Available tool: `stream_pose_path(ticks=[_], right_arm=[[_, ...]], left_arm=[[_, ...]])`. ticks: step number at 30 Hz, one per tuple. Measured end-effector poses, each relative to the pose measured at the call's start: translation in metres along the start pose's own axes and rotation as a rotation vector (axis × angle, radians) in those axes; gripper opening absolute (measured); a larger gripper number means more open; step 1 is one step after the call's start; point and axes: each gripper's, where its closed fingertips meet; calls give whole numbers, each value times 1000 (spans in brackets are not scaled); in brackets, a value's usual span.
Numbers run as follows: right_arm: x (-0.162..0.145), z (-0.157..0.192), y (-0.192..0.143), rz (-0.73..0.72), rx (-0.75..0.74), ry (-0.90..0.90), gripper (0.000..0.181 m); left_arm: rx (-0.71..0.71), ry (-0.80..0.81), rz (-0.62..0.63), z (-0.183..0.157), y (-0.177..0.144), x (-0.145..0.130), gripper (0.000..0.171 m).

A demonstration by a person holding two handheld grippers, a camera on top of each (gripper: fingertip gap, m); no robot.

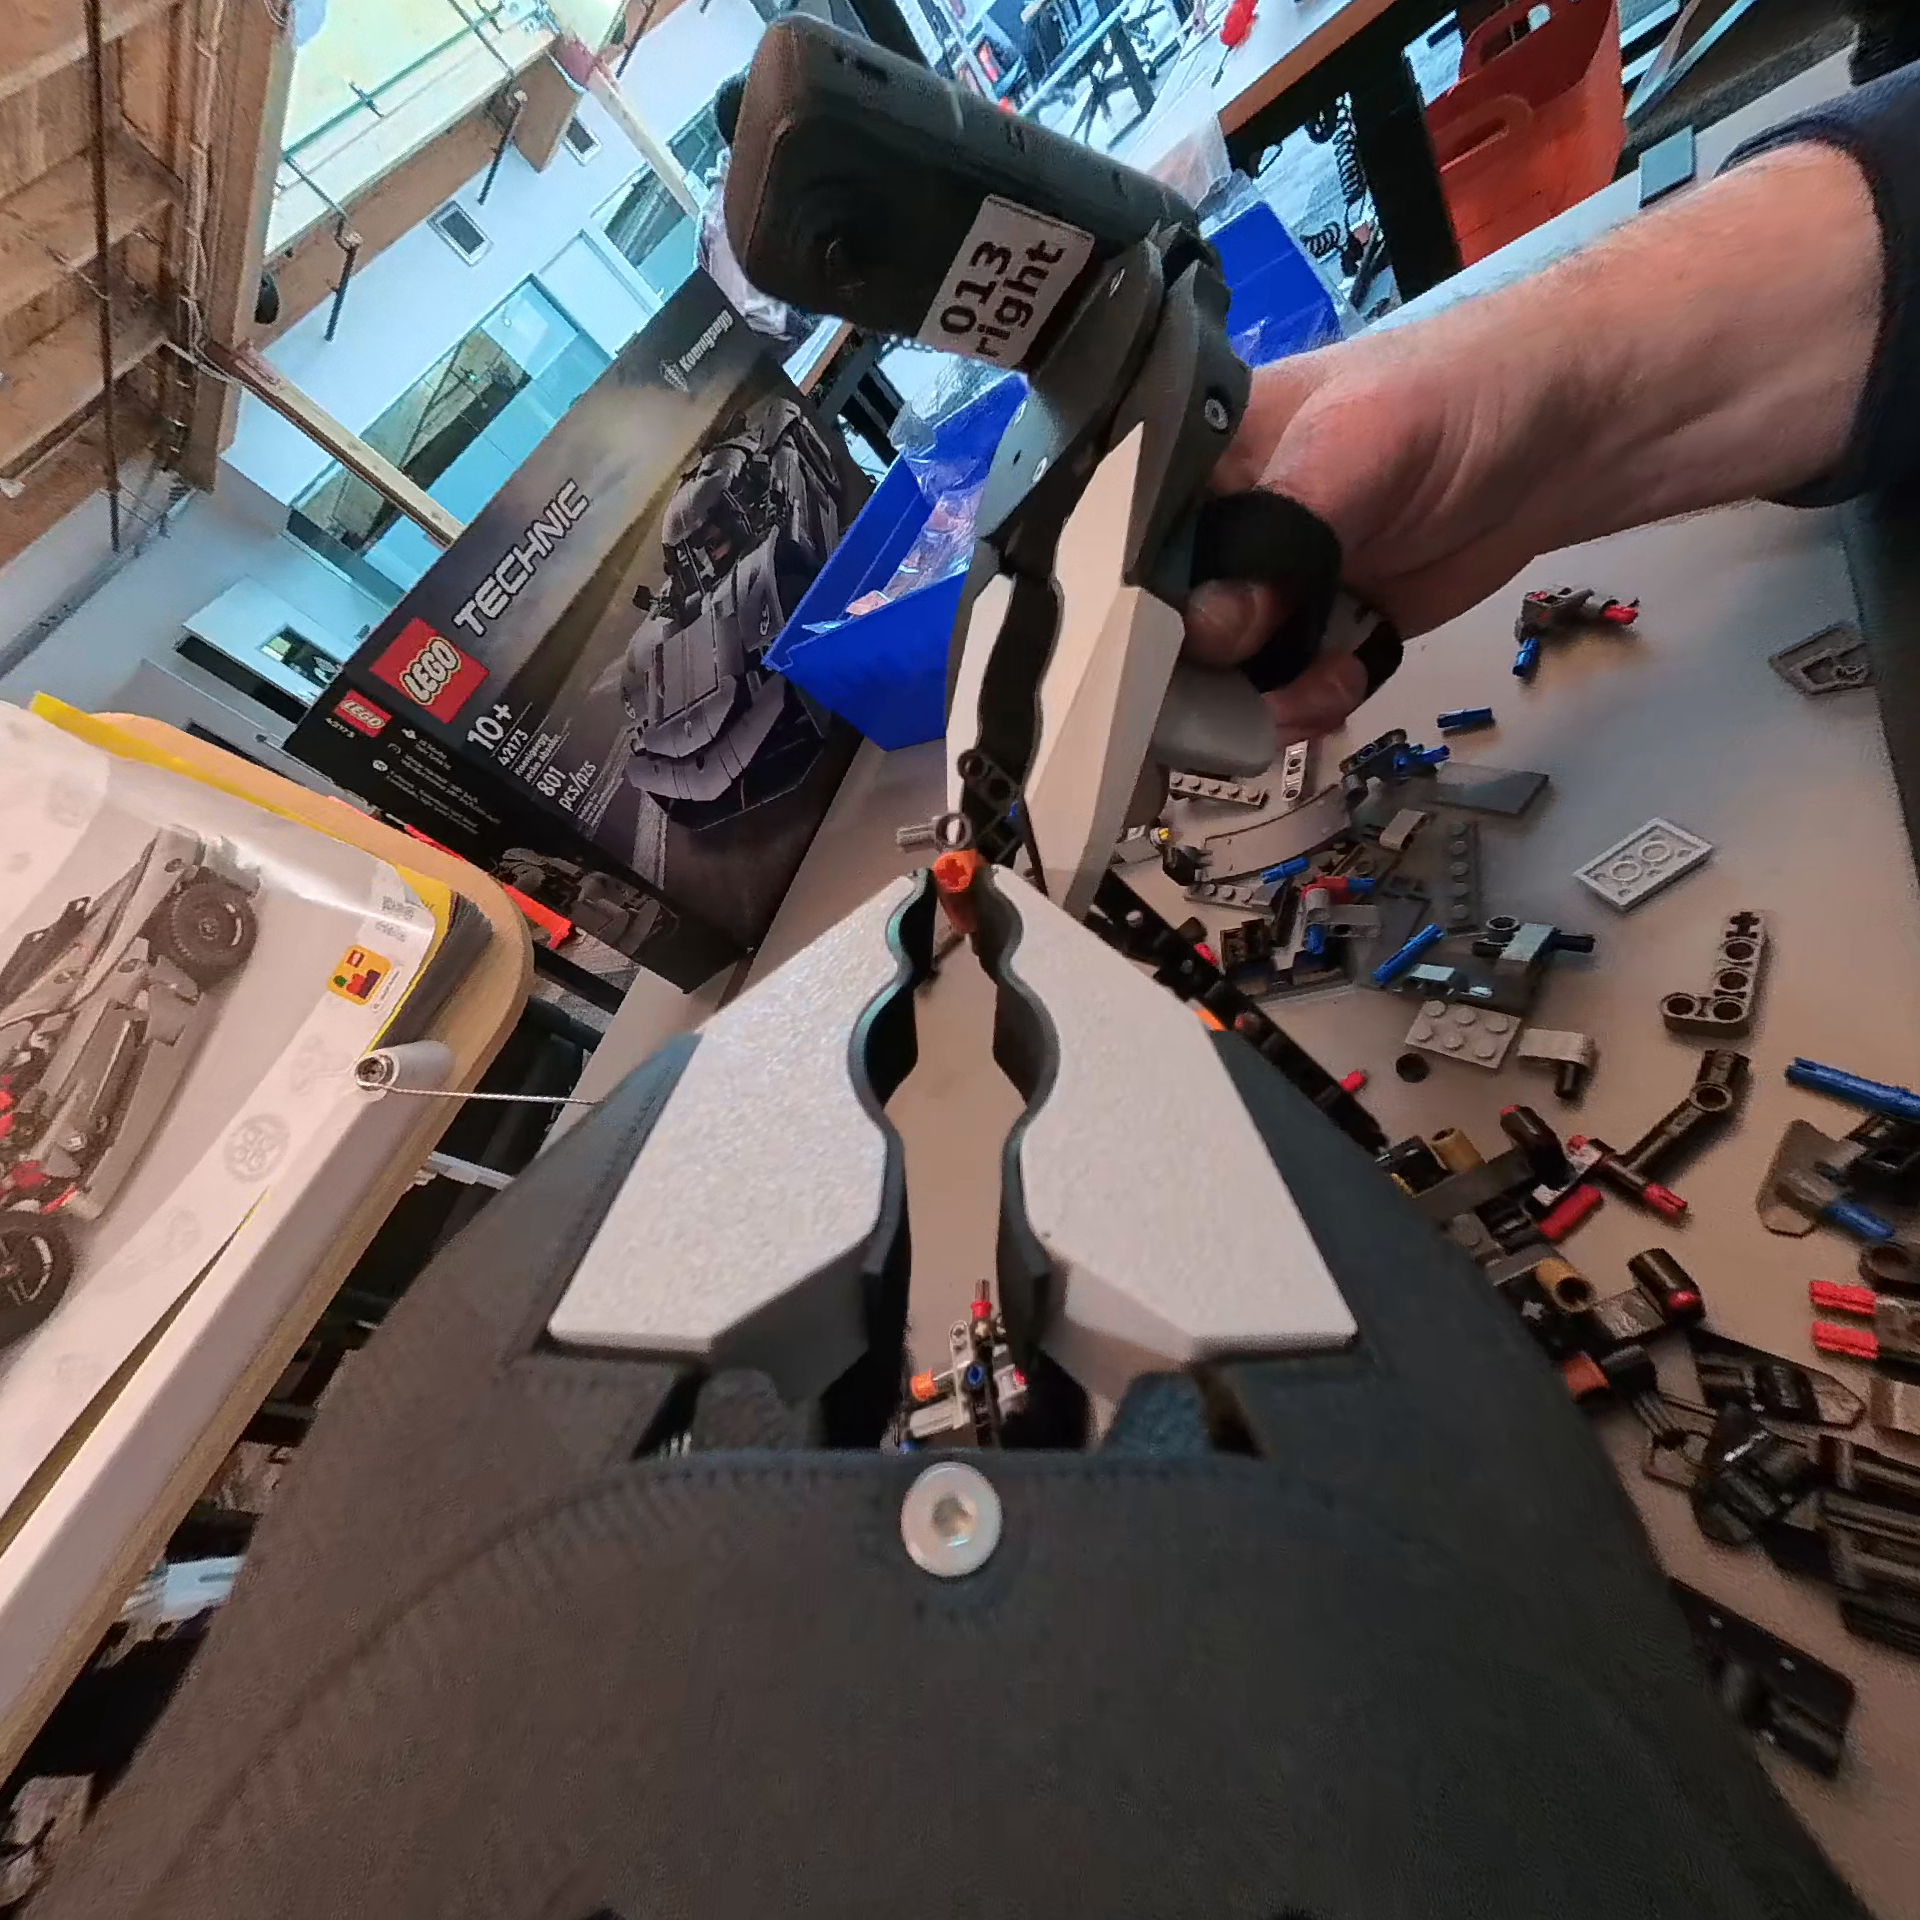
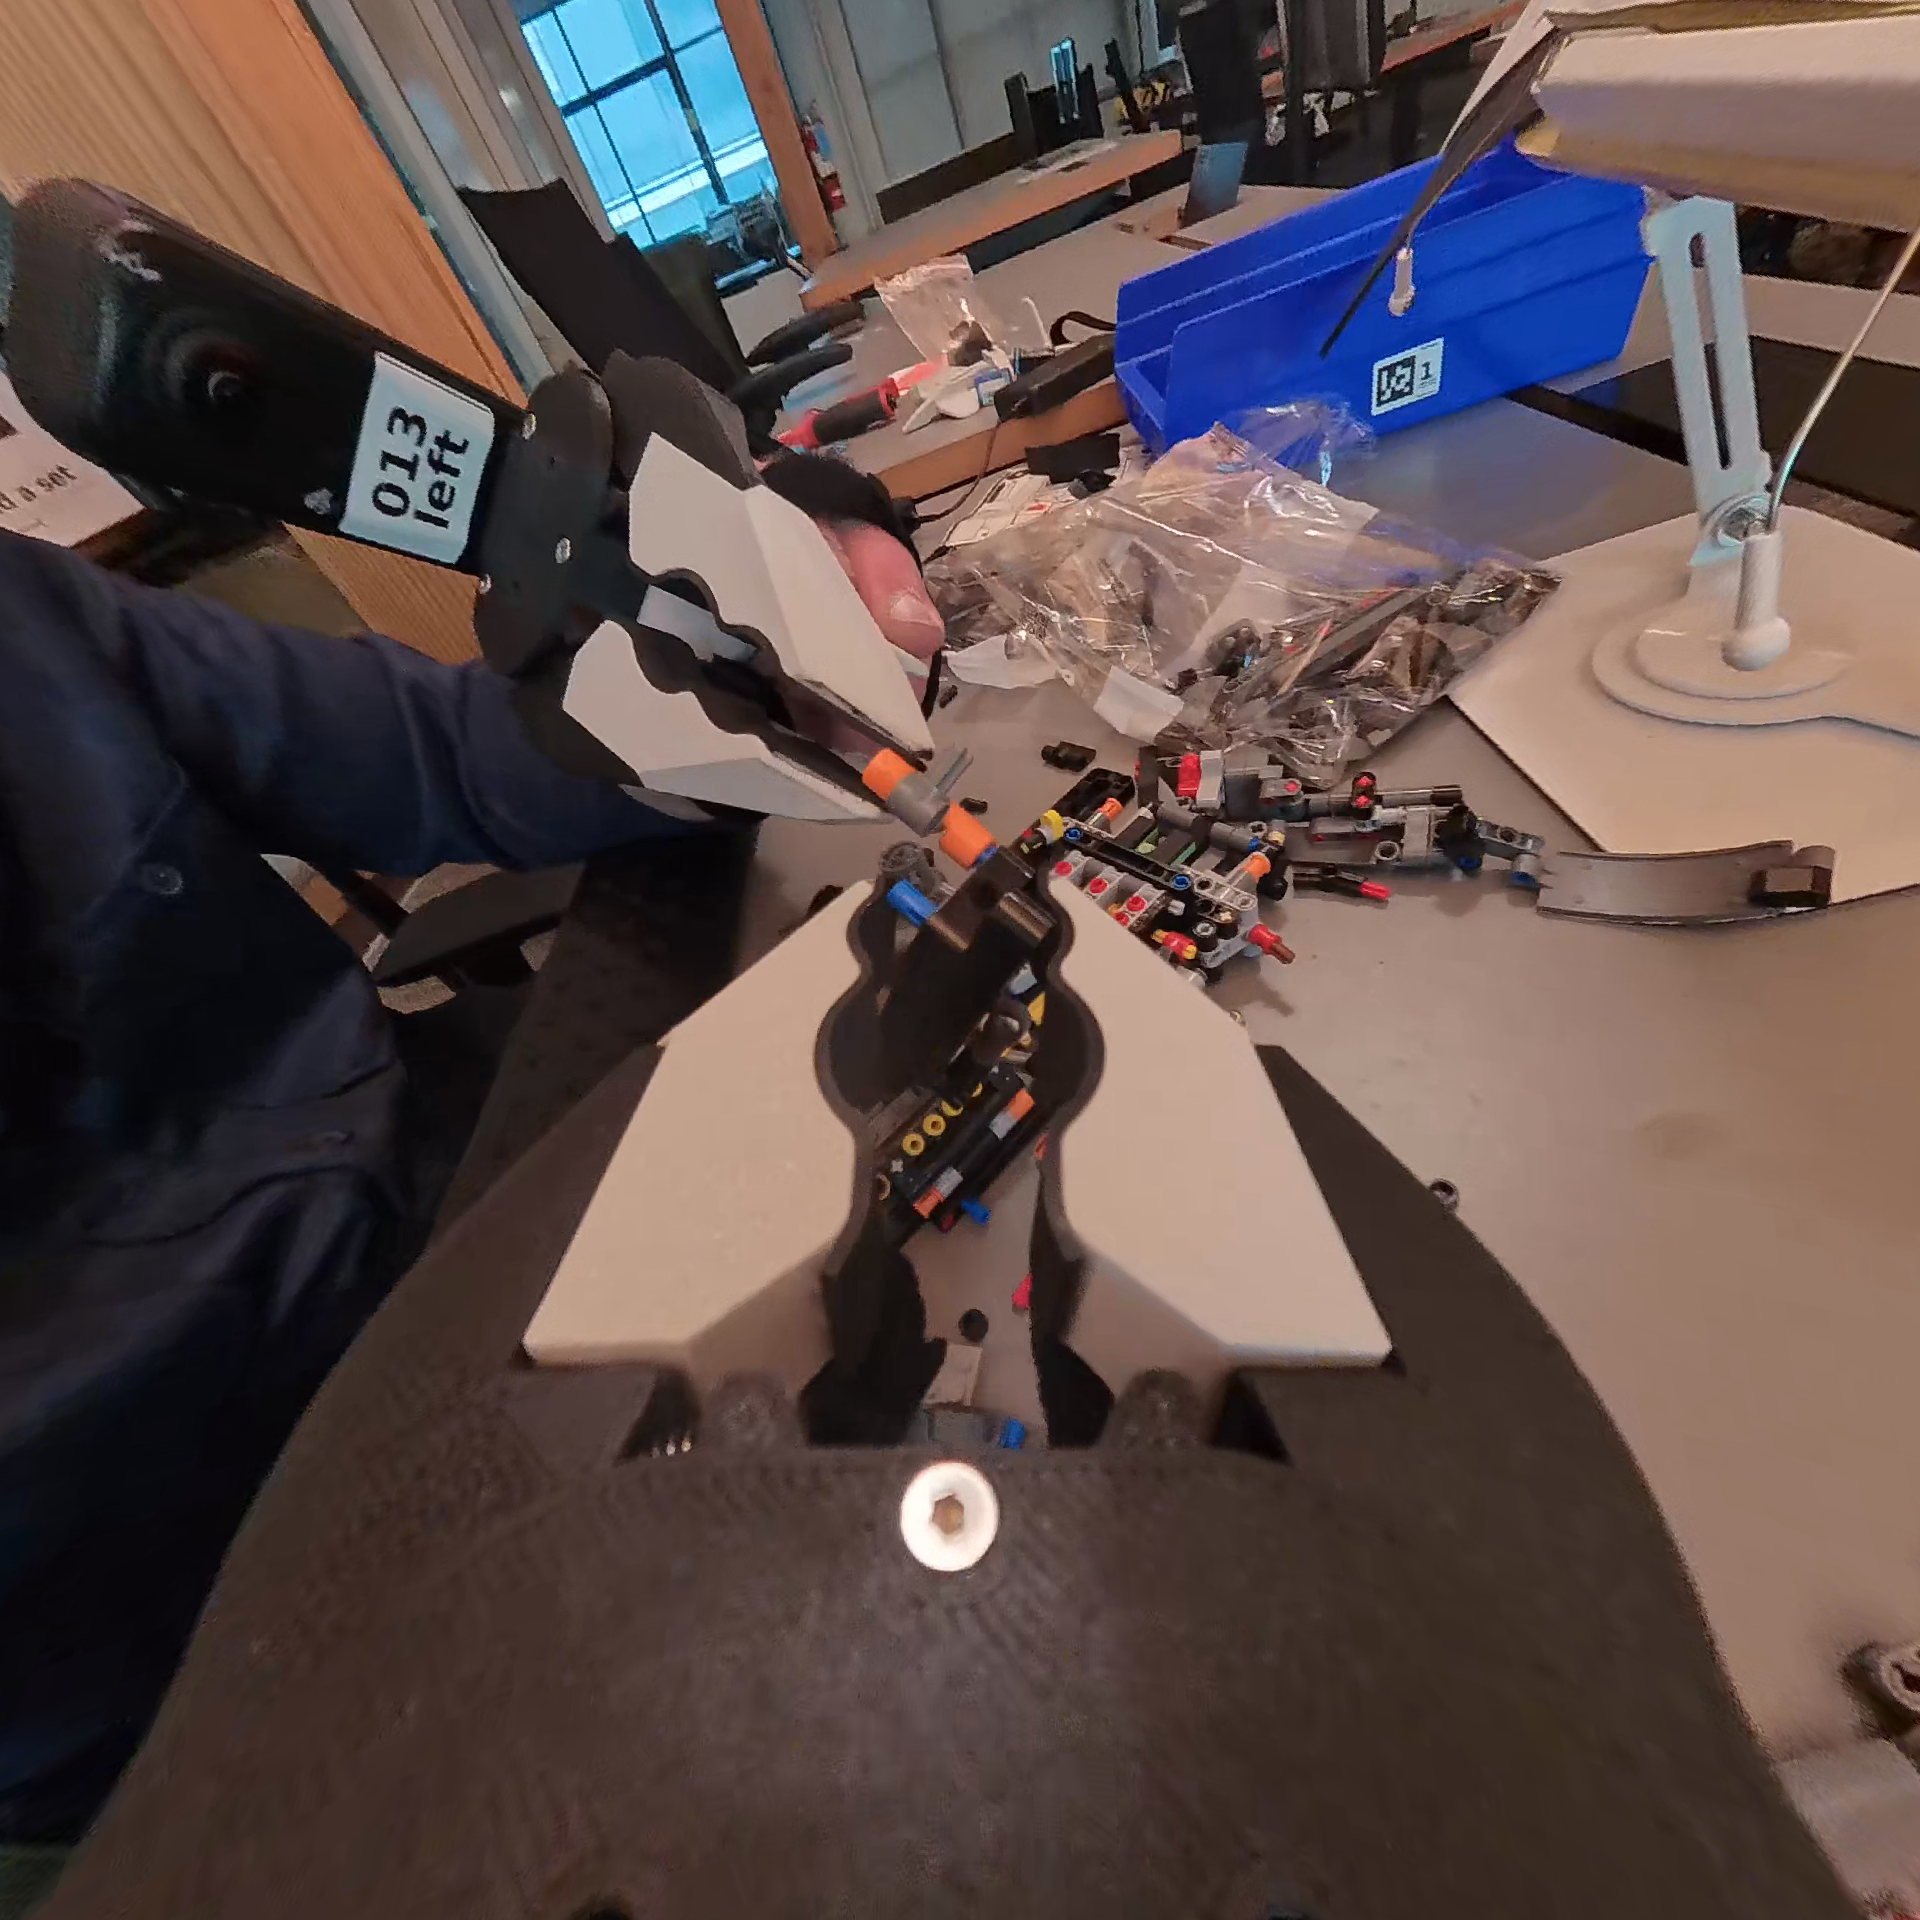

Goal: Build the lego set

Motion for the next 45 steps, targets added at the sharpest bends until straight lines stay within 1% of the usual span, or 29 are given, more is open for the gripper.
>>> stream_pose_path(ticks=[4, 7, 9, 11, 15, 19, 21, 24, 26, 29, 32, 34, 40, 45], right_arm=[[-1, 3, 3, 1, 23, 6, 22], [-4, 4, 4, 18, 19, -3, 22], [-4, 3, 4, 15, 15, 4, 22], [0, 1, 3, 2, -5, -15, 24], [8, -6, -7, -12, -101, -105, 27], [10, -2, -8, -2, -117, -174, 24], [6, -1, -5, 16, -112, -176, 25], [6, 1, -4, 13, -99, -169, 19], [6, 0, -5, 17, -98, -150, 12], [6, 1, -5, 20, -92, -136, 8], [7, 2, -5, 2, -68, -78, 9], [6, 0, -5, -1, -65, -52, 5], [1, -3, -5, 52, -109, -86, 4], [-2, 0, -5, 74, -96, -95, 4]], left_arm=[[-30, -12, 17, -5, 4, -5, 6], [-41, -27, 22, -6, 5, -6, 5], [-57, -61, 31, -5, 5, -7, 5], [-53, -57, 46, -4, 5, -10, 5], [-32, 6, 90, -5, 8, -16, 5], [1, 85, 115, -7, 9, -16, 5], [14, 130, 124, -8, 9, -16, 5], [42, 197, 147, -8, 10, -16, 5], [65, 243, 163, -8, 10, -17, 5], [94, 309, 189, -8, 11, -18, 5], [122, 375, 208, -9, 11, -18, 5], [141, 408, 228, -8, 12, -19, 5], [153, 486, 269, -8, 14, -23, 5], [135, 492, 277, -11, 11, -22, 5]])
Point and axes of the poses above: each gripper's, where its closed fingertips meet, y out along the fingers, x out of its top, z = x × y across the jaws, and after that the axes turned 7 degrees about -y, right-handed
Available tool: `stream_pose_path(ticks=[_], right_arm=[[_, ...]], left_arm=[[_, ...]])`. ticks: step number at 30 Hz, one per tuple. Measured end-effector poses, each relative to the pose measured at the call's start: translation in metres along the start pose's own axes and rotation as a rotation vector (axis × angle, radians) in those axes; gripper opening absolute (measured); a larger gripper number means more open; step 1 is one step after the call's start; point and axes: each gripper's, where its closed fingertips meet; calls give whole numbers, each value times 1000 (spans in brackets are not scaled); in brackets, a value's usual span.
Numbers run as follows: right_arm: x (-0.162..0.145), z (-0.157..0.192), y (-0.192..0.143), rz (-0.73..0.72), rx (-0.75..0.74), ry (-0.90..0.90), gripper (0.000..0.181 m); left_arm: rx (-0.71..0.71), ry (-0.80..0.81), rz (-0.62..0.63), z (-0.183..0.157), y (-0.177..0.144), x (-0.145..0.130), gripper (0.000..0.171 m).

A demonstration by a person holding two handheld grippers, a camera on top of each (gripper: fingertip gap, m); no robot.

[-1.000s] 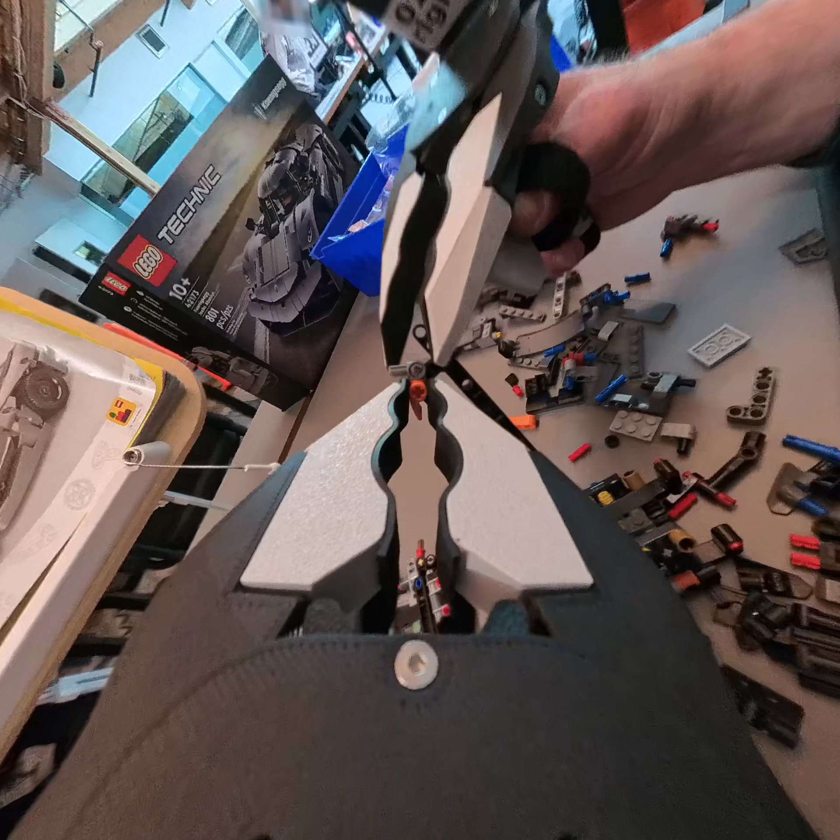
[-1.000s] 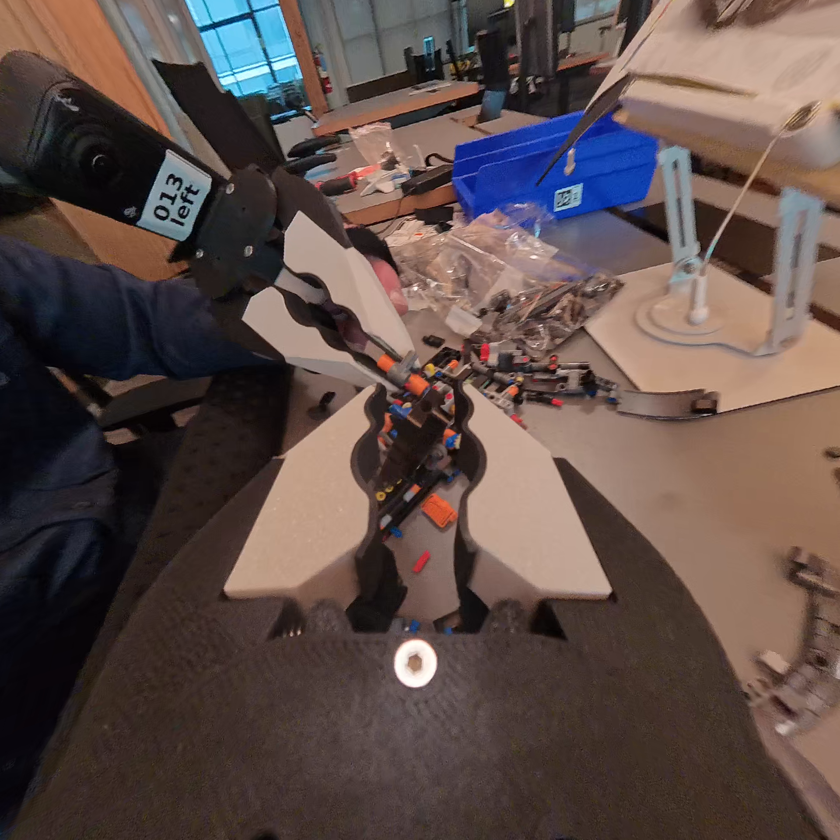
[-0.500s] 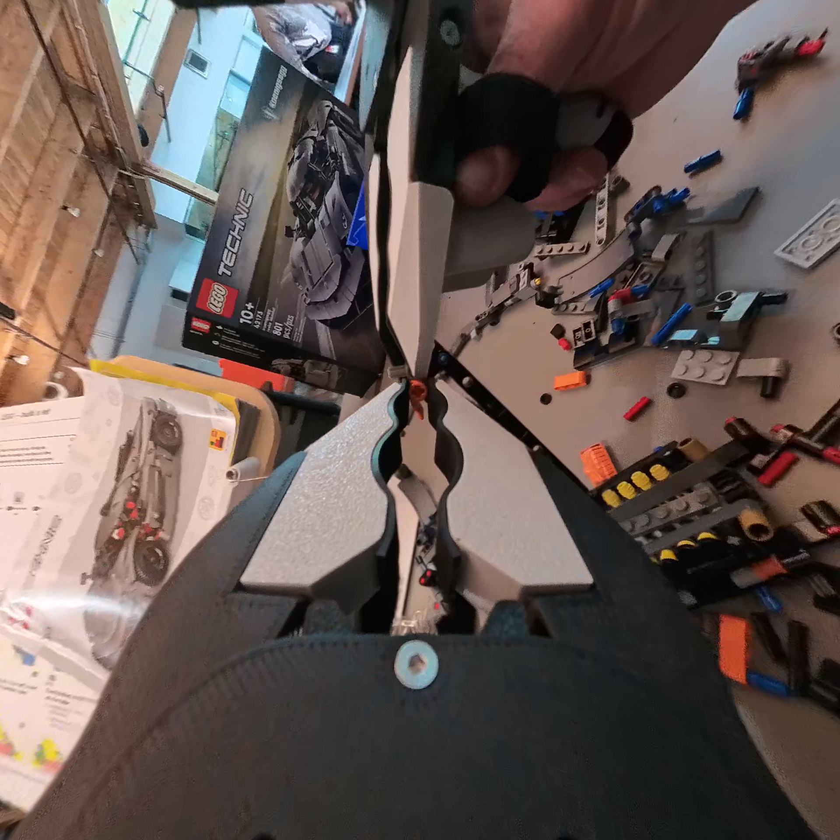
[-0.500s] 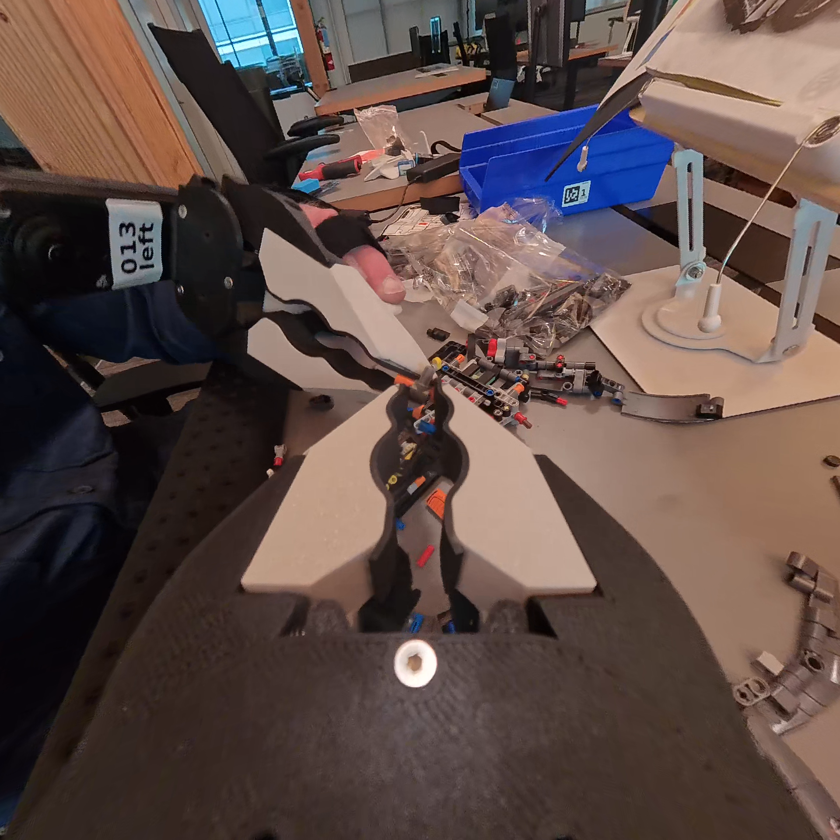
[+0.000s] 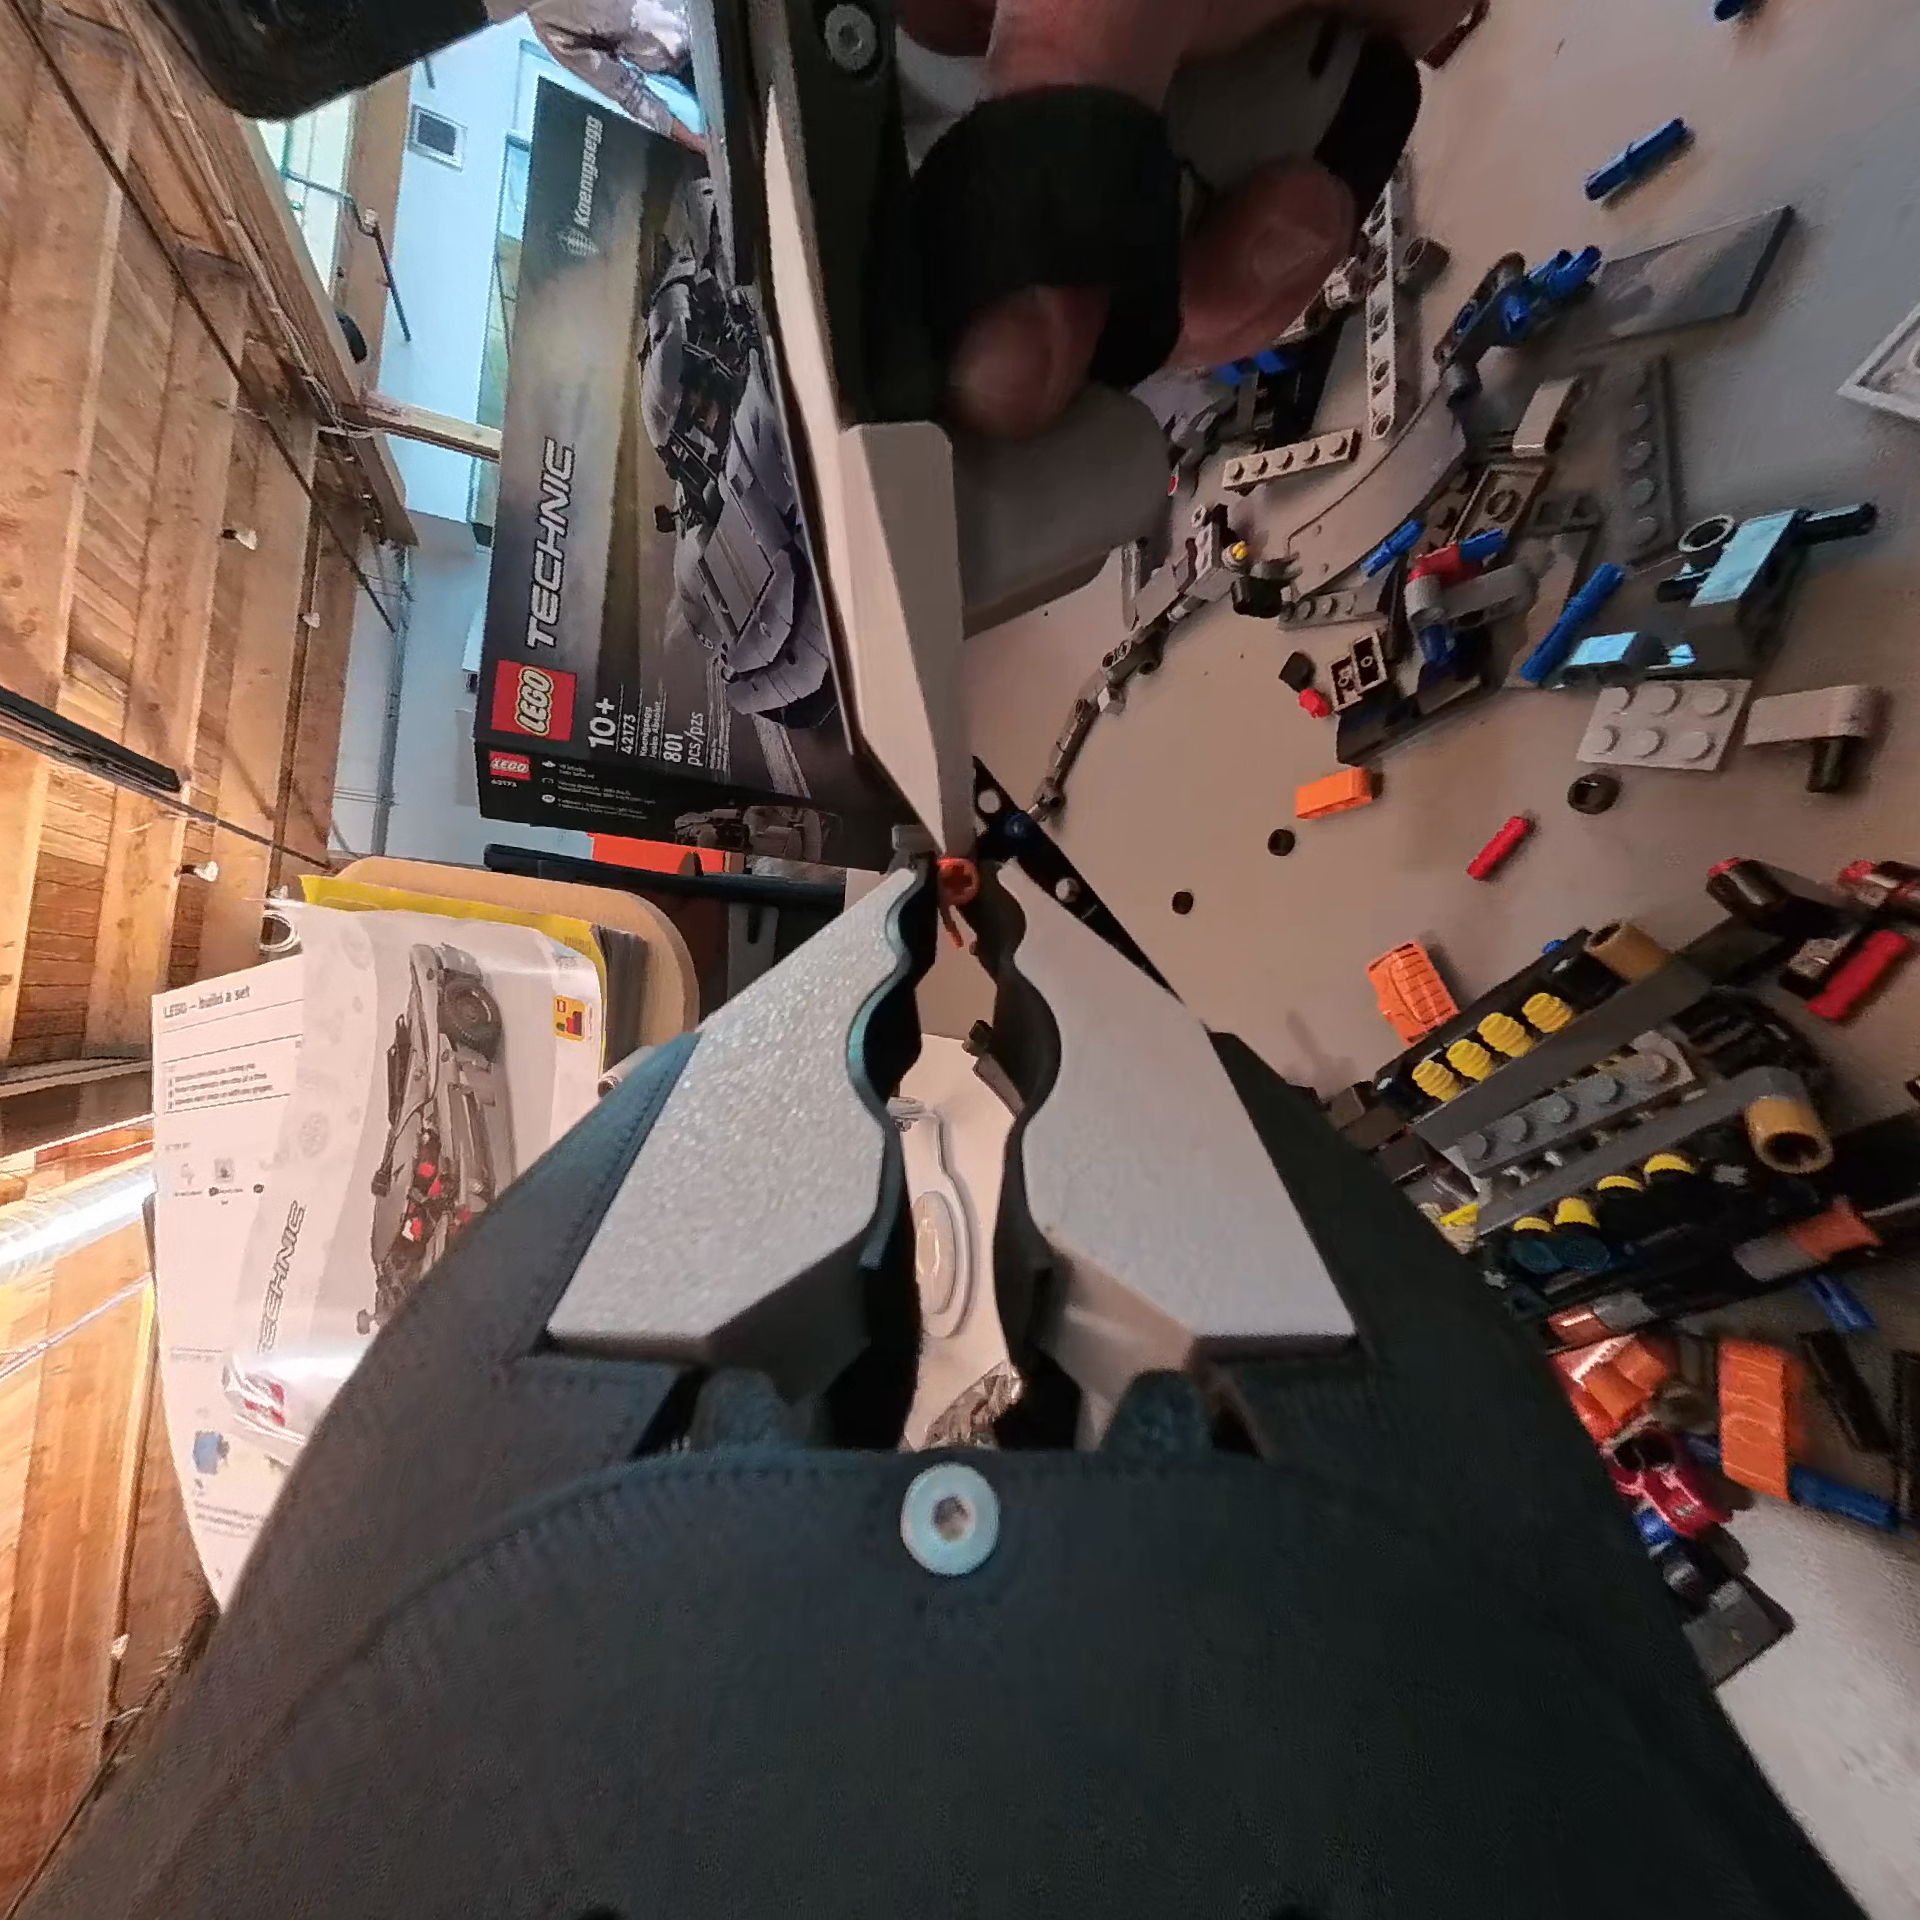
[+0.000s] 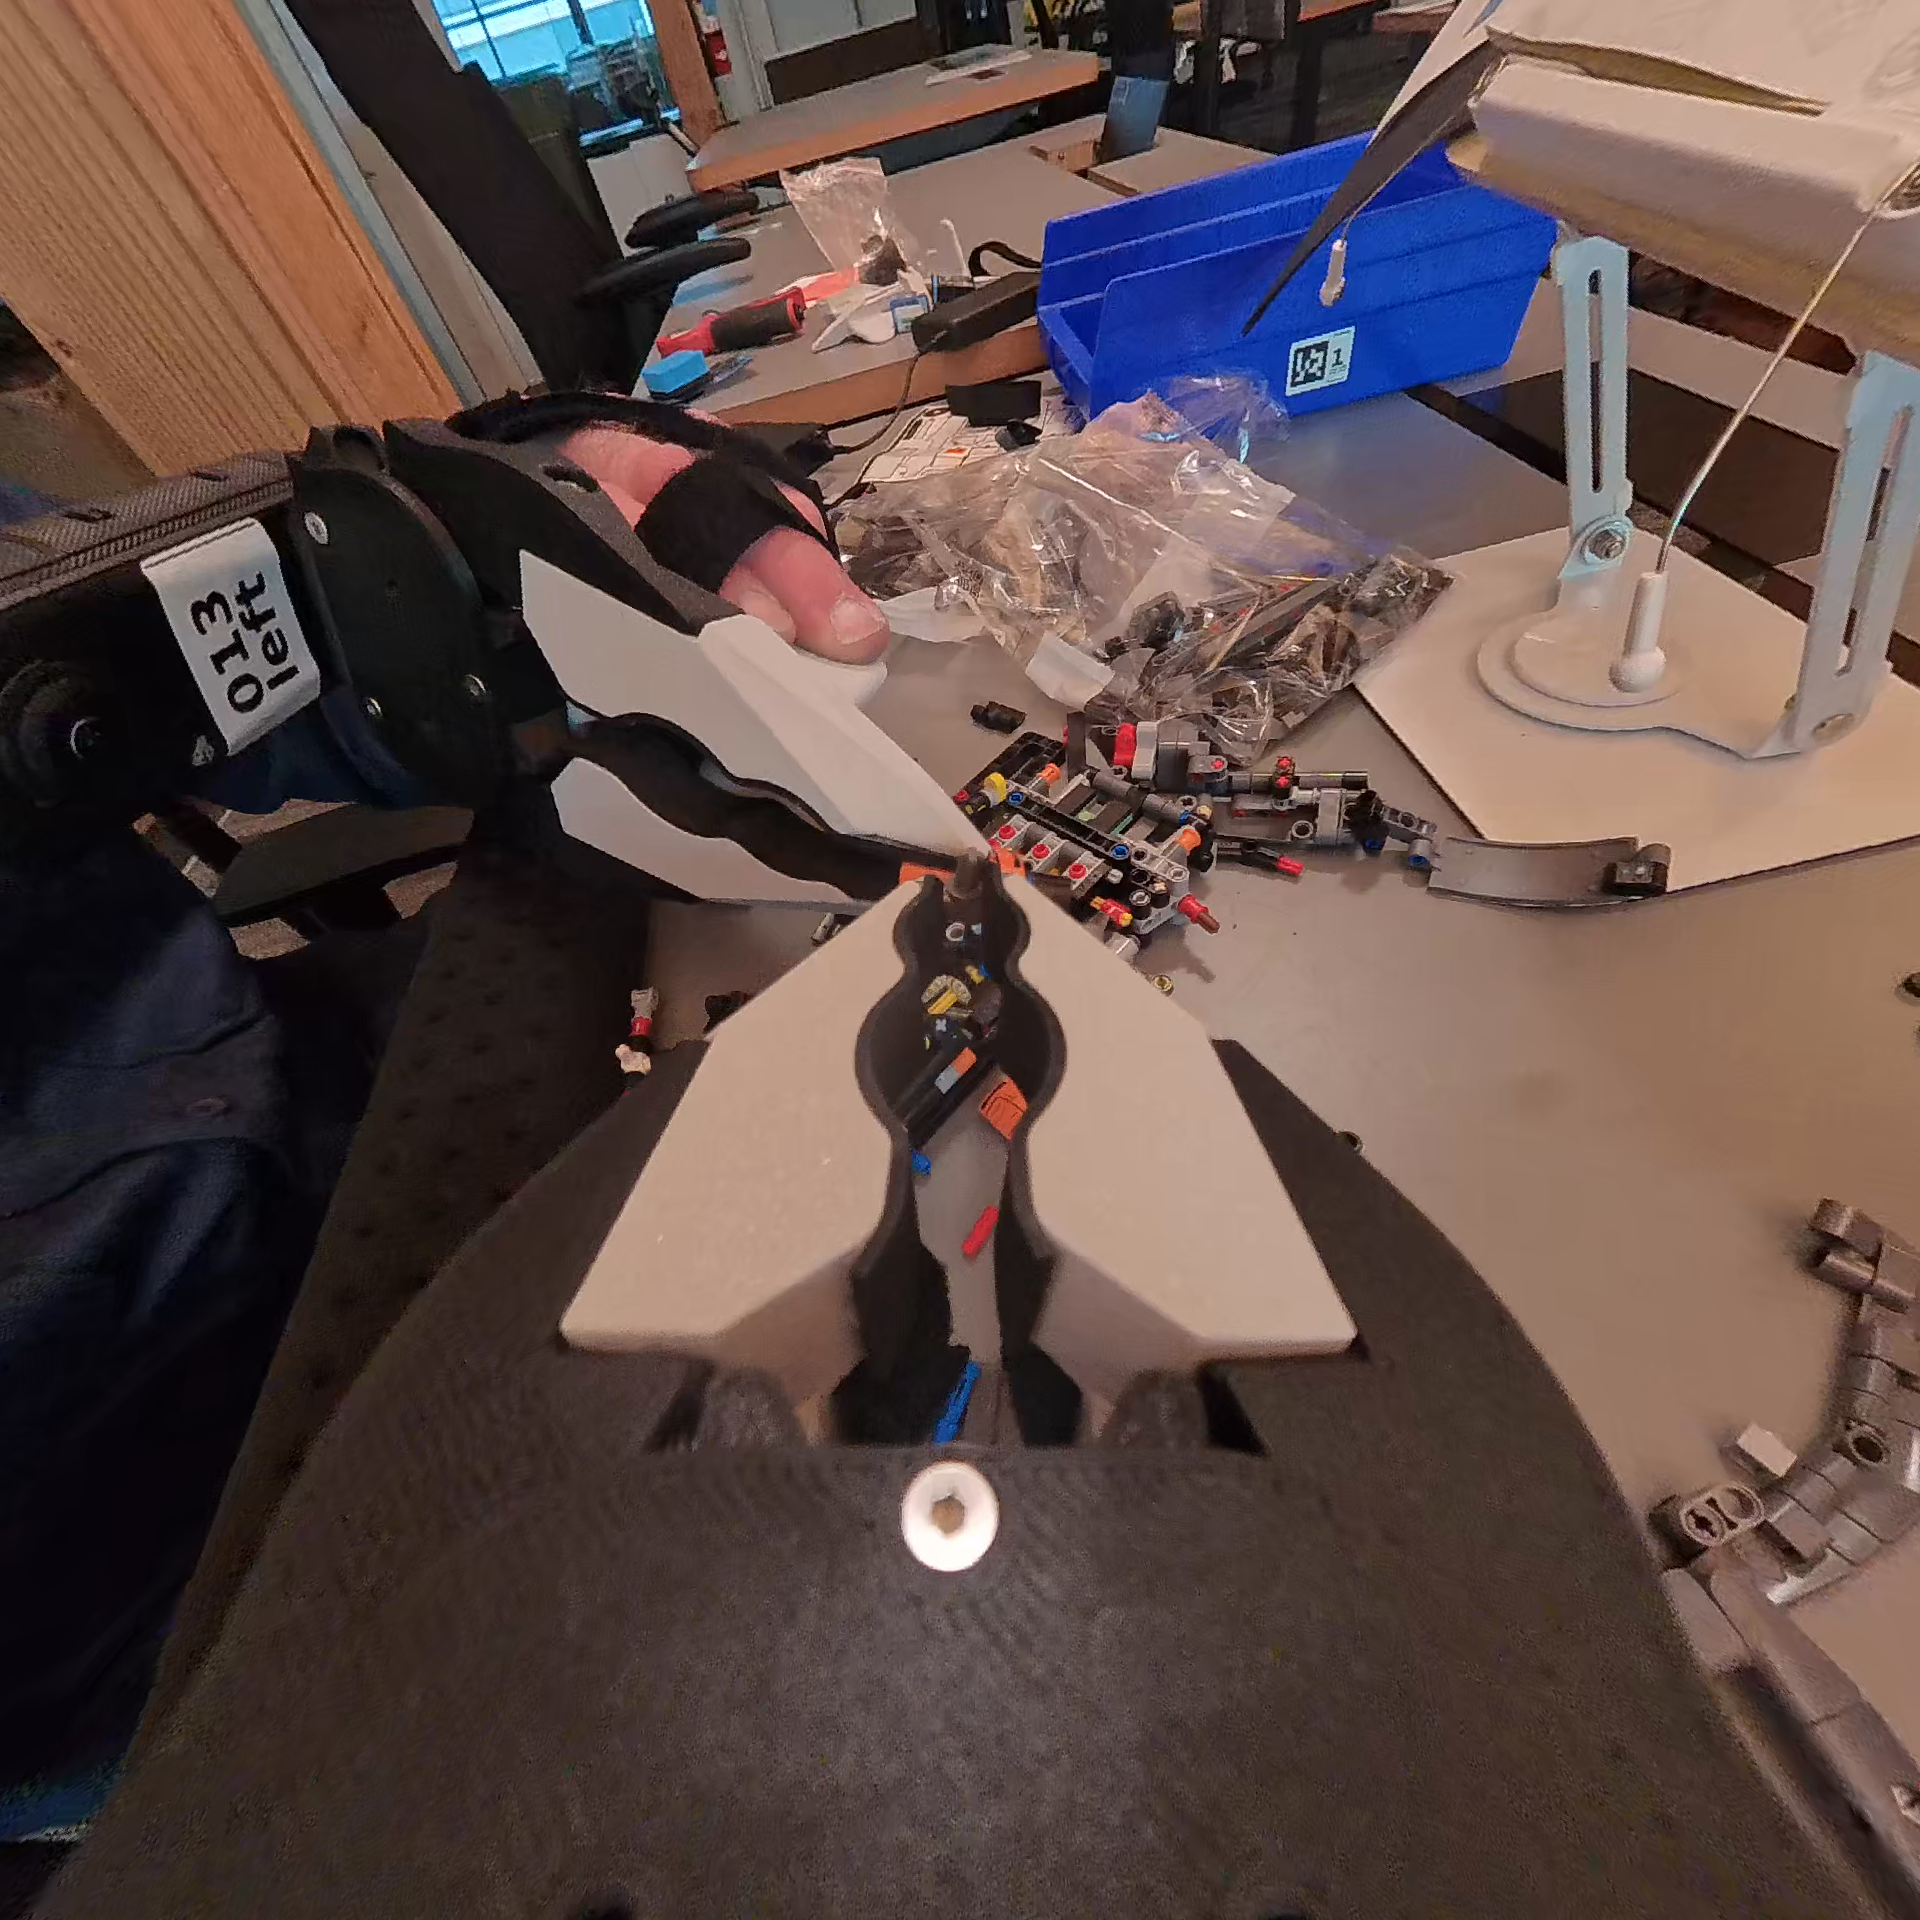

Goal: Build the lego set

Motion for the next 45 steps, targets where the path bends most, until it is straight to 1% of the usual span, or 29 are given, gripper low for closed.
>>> stream_pose_path(ticks=[5, 9, 10, 11, 12, 13, 14, 15, 16, 17, 19, 20, 21, 23, 24, 26, 28, 30, 32, 33, 37, 39, 40, 42, 45], right_arm=[[5, 6, -3, -13, 15, -18, 3], [6, 7, -4, -13, 12, -43, 4], [5, 6, -5, -2, -5, -56, 4], [3, 0, -10, 15, -44, -71, 3], [1, -7, -21, 10, -77, -73, 3], [7, -10, -34, -50, -73, -43, 3], [14, -10, -42, -101, -61, -19, 2], [14, -10, -41, -94, -62, -19, 3], [8, -8, -36, -52, -55, -20, 3], [-4, -6, -27, 23, -36, -17, 4], [-43, -5, -13, 227, -32, -47, 5], [-58, -2, -7, 301, -8, -57, 5], [-68, 4, -2, 345, 29, -52, 5], [-78, 6, 4, 405, 37, -72, 6], [-82, 7, 5, 432, 32, -90, 7], [-86, 8, 7, 452, 39, -90, 17], [-80, 8, 9, 415, 35, -81, 23], [-74, 10, 10, 385, 50, -65, 26], [-68, -1, 9, 356, -18, -78, 29], [-59, -4, 8, 302, -34, -68, 30], [-15, 0, 2, 26, 31, 42, 44], [-4, 9, 1, -41, 93, 67, 43], [-4, 12, 2, -42, 103, 68, 42], [-6, 16, 7, -33, 112, 42, 31], [-4, 18, 7, -49, 132, 62, 25]], left_arm=[[-18, -43, -31, 4, -7, 5, 5], [-45, -85, -26, 4, -8, 4, 5], [-6, -103, 33, 13, -7, -8, 4], [42, -114, 98, 28, -9, -29, 5], [37, -215, 84, 41, -15, -42, 4], [-31, -355, 12, 45, -21, -40, 4], [-71, -413, -33, 46, -24, -33, 4], [-68, -392, -54, 46, -24, -24, 5], [-75, -360, -67, 42, -22, -16, 5], [-92, -341, -72, 35, -19, -11, 5], [-111, -335, -63, 27, -13, -18, 5], [-139, -372, -72, 23, -11, -21, 5], [-171, -424, -105, 21, -10, -20, 5], [-196, -492, -146, 22, -10, -17, 5], [-199, -496, -154, 23, -10, -16, 5], [-200, -501, -182, 23, -12, -10, 5], [-231, -533, -218, 20, -12, -4, 5], [-243, -552, -222, 17, -8, -6, 5], [-259, -579, -240, 16, -7, -6, 4], [-273, -600, -258, 16, -7, -4, 4], [-334, -665, -338, 14, -11, 8, 4], [-353, -680, -361, 13, -12, 12, 4], [-371, -687, -372, 11, -12, 15, 4], [-393, -687, -395, 7, -13, 20, 4], [-411, -698, -416, 7, -16, 25, 5]])
Point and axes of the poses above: each gripper's, where its closed fingertips meet, y out along the fingers, x out of its top, z = x × y across the jaws, and after that the axes turned 7 degrees about -y, right-handed
